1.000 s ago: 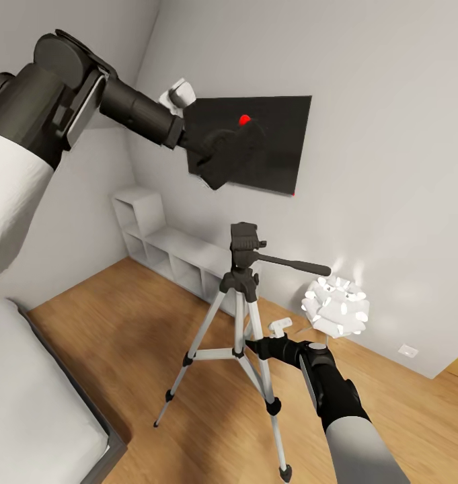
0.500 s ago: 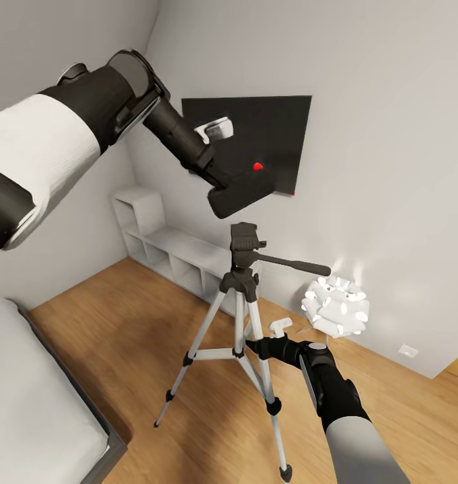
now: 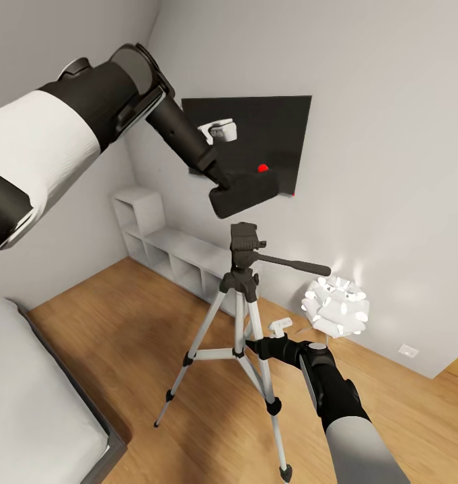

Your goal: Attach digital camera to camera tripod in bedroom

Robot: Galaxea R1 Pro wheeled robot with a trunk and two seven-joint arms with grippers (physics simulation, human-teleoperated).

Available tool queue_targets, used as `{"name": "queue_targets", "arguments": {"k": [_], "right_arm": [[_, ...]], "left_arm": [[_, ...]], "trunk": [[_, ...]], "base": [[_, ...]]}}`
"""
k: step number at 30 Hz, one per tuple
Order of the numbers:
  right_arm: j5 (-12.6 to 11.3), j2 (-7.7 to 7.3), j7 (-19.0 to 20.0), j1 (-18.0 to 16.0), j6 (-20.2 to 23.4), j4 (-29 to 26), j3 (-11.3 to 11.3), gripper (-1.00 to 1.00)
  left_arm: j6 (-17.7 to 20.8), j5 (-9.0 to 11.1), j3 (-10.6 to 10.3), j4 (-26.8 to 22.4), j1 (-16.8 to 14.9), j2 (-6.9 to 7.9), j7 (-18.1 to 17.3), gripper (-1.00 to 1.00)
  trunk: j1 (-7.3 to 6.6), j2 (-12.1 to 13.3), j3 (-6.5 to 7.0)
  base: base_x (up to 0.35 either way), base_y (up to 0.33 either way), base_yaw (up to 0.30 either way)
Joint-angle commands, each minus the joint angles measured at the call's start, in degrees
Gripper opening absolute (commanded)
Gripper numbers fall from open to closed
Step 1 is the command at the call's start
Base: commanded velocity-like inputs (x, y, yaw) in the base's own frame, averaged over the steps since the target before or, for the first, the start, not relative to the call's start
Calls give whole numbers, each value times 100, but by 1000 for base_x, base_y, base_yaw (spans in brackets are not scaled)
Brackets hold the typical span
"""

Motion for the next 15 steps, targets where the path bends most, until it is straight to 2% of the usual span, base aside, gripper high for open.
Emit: {"name": "queue_targets", "arguments": {"k": [1, 3, 6, 9, 15], "right_arm": [[86, 8, 51, -5, 22, -7, -31, -100], [82, 8, 52, -5, 23, -7, -31, -100], [78, 8, 45, -5, 24, -6, -27, -100], [77, 8, 44, -5, 24, -6, -28, -100], [79, 8, 40, -5, 24, -6, -28, -100]], "left_arm": [[-4, 41, -55, -77, -12, 8, -36, -100], [-137, 41, -99, -208, -12, 16, -63, -100], [-438, 65, -436, -439, -12, 137, -133, -100], [-506, 90, -592, -647, -12, 256, -155, -100], [-535, 101, -668, -917, -12, 316, -164, -100]], "trunk": [[4, -12, -13], [4, -12, -13], [4, -12, -13], [4, -12, -13], [4, -12, -13]], "base": [[0, 0, 0], [0, 0, 0], [0, 0, 0], [0, 0, 0], [0, 0, 0]]}}
